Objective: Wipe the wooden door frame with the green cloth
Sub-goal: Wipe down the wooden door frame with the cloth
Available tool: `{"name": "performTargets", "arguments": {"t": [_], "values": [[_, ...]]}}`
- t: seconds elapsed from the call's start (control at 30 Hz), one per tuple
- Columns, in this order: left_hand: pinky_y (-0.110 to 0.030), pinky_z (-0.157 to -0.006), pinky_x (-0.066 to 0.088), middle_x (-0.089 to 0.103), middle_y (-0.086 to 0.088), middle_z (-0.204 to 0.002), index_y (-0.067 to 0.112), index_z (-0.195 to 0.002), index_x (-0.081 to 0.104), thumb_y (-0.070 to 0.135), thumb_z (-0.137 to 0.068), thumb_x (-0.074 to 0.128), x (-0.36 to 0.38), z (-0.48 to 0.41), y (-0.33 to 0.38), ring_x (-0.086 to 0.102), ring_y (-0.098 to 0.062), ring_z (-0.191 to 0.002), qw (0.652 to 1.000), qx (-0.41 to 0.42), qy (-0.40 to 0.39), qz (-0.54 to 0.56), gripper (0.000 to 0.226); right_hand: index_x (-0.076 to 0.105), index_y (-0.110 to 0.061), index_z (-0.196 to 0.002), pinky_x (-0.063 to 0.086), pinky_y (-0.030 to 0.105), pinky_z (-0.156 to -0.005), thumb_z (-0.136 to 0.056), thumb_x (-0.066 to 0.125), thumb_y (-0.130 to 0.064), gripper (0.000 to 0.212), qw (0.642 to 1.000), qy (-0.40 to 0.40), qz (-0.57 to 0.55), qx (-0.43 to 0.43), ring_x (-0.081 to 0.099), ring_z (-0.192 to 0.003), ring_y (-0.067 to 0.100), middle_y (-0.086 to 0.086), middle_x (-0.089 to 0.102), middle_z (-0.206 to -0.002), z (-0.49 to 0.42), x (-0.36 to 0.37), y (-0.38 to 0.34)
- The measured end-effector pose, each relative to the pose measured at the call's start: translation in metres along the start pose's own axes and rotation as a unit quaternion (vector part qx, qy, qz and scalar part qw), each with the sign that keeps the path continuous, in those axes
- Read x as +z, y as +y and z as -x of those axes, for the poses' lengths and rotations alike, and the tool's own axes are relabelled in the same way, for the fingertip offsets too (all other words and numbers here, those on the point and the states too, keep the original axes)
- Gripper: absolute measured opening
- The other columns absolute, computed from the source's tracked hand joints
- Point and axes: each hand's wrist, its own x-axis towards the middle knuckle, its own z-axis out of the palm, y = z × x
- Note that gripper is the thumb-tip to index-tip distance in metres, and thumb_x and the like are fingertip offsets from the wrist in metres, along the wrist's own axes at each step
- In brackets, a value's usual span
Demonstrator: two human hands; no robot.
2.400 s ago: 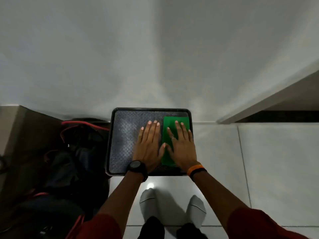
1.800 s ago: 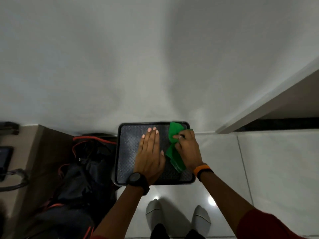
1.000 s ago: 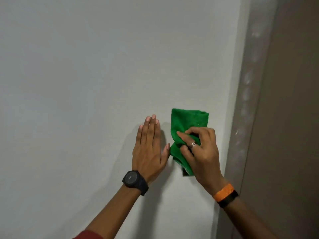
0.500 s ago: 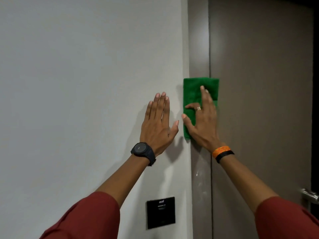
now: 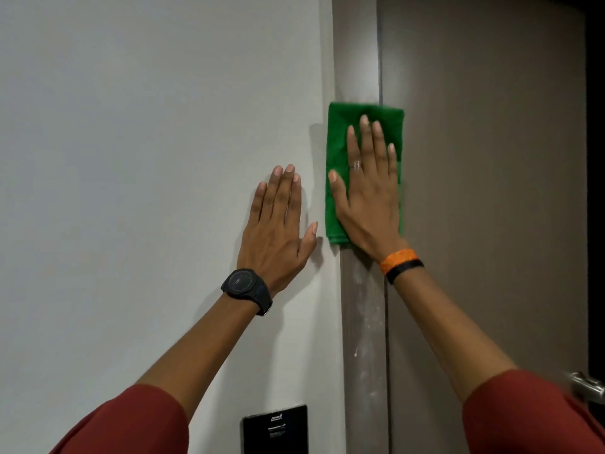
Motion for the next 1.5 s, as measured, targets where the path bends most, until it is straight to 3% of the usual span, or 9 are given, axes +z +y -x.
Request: {"name": "performTargets", "arguments": {"t": [0.13, 0.33, 0.57, 0.83, 1.1, 1.37, 1.5], "values": [[-0.048, -0.129, 0.01, 0.012, -0.021, -0.169, -0.003, -0.16, 0.013, 0.042, -0.104, 0.031, -0.001, 0.0, 0.003, 0.007, -0.032, -0.158, 1.0, -0.004, -0.006, -0.007, 0.074, 0.009, -0.01, -0.165, 0.007, 0.052, -0.133, -0.107, 0.034, -0.043, 0.072, 1.0, -0.016, 0.008, -0.009, 0.002, -0.163, 0.029, 0.013, 0.006, -0.175, 0.033, 0.001, 0.002], [-0.048, -0.129, 0.011, 0.014, -0.02, -0.169, -0.002, -0.16, 0.015, 0.042, -0.104, 0.033, 0.0, 0.001, 0.003, 0.008, -0.032, -0.158, 1.0, -0.001, -0.002, -0.004, 0.074, 0.011, -0.012, -0.165, 0.005, 0.051, -0.133, -0.107, 0.038, -0.041, 0.071, 1.0, -0.005, 0.006, 0.013, 0.003, -0.162, 0.029, 0.013, 0.007, -0.175, -0.037, -0.004, 0.0], [-0.05, -0.129, 0.013, 0.011, -0.019, -0.17, -0.002, -0.16, 0.013, 0.045, -0.104, 0.027, 0.0, 0.025, 0.008, 0.006, -0.031, -0.158, 0.999, 0.02, -0.035, -0.022, 0.074, 0.007, -0.013, -0.166, 0.01, 0.054, -0.132, -0.106, 0.033, -0.045, 0.073, 0.999, -0.044, 0.019, 0.006, -0.001, -0.163, 0.026, 0.011, 0.002, -0.175, 0.1, 0.003, -0.005], [-0.049, -0.129, 0.012, 0.015, -0.019, -0.169, -0.001, -0.16, 0.018, 0.043, -0.104, 0.031, 0.004, 0.027, 0.018, 0.008, -0.031, -0.158, 0.999, 0.022, -0.033, -0.009, 0.072, 0.012, -0.012, -0.165, 0.01, 0.053, -0.132, -0.105, 0.036, -0.045, 0.073, 0.999, -0.021, 0.015, 0.037, 0.006, -0.162, 0.028, 0.012, 0.009, -0.175, -0.009, -0.006, -0.004], [-0.049, -0.129, 0.01, 0.013, -0.019, -0.169, -0.002, -0.16, 0.015, 0.043, -0.103, 0.032, 0.004, 0.06, 0.027, 0.008, -0.032, -0.158, 0.999, 0.009, -0.051, -0.004, 0.074, 0.007, -0.014, -0.166, 0.013, 0.056, -0.131, -0.106, 0.035, -0.047, 0.074, 0.997, -0.067, 0.019, 0.03, -0.001, -0.163, 0.025, 0.009, 0.002, -0.176, 0.156, 0.004, -0.011], [-0.05, -0.129, 0.009, 0.016, -0.02, -0.169, -0.001, -0.159, 0.018, 0.041, -0.105, 0.029, 0.007, 0.065, 0.038, 0.009, -0.032, -0.158, 0.998, 0.008, -0.055, -0.01, 0.069, 0.013, -0.014, -0.165, 0.012, 0.054, -0.131, -0.106, 0.033, -0.047, 0.071, 0.999, -0.029, 0.021, 0.039, 0.006, -0.163, 0.027, 0.011, 0.011, -0.175, 0.081, 0.007, -0.001], [-0.047, -0.129, 0.005, 0.016, -0.018, -0.169, 0.0, -0.16, 0.017, 0.037, -0.104, 0.033, 0.009, 0.085, 0.042, 0.011, -0.032, -0.158, 0.998, -0.014, -0.055, -0.018, 0.069, 0.007, -0.013, -0.166, 0.01, 0.055, -0.132, -0.107, 0.03, -0.048, 0.072, 0.997, -0.053, 0.006, 0.055, 0.001, -0.163, 0.026, 0.011, 0.005, -0.175, 0.159, 0.012, -0.008]]}}
